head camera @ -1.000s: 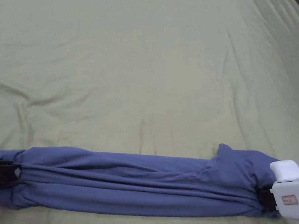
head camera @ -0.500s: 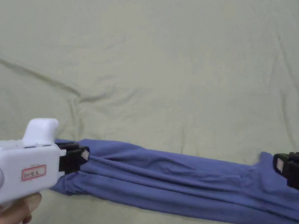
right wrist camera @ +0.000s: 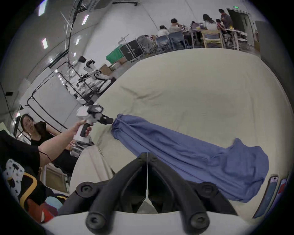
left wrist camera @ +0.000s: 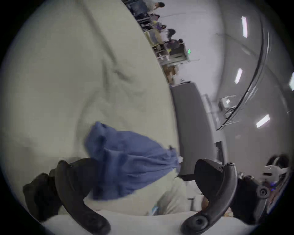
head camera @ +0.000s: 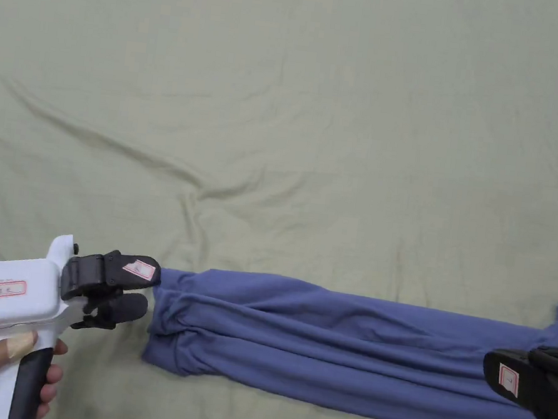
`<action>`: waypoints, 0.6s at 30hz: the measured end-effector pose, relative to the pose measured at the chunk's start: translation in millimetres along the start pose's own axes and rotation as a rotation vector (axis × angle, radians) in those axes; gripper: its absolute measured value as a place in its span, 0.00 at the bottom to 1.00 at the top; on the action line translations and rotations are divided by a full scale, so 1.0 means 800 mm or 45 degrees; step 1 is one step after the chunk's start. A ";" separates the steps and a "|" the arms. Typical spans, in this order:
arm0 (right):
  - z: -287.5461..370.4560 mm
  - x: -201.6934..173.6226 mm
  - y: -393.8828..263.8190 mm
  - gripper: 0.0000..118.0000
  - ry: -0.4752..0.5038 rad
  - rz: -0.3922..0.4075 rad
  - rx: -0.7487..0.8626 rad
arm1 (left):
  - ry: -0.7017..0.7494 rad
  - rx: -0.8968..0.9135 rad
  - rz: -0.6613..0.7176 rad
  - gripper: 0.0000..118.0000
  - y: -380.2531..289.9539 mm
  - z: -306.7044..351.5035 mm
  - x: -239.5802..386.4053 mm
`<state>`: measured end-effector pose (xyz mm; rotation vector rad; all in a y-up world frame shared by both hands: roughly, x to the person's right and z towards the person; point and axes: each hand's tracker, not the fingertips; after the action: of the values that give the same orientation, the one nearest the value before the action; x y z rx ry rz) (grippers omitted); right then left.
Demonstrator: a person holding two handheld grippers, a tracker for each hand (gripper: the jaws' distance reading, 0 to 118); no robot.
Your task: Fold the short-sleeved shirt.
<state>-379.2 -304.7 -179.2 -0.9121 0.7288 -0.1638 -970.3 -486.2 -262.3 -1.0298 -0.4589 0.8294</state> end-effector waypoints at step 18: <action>-0.016 -0.011 -0.009 0.03 0.064 -0.015 -0.063 | 0.009 -0.205 0.092 0.06 -0.048 -0.093 0.045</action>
<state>-392.7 -314.1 -174.3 -0.9625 0.7769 -0.1798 -882.7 -509.8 -264.0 -1.2034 -0.4909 0.8629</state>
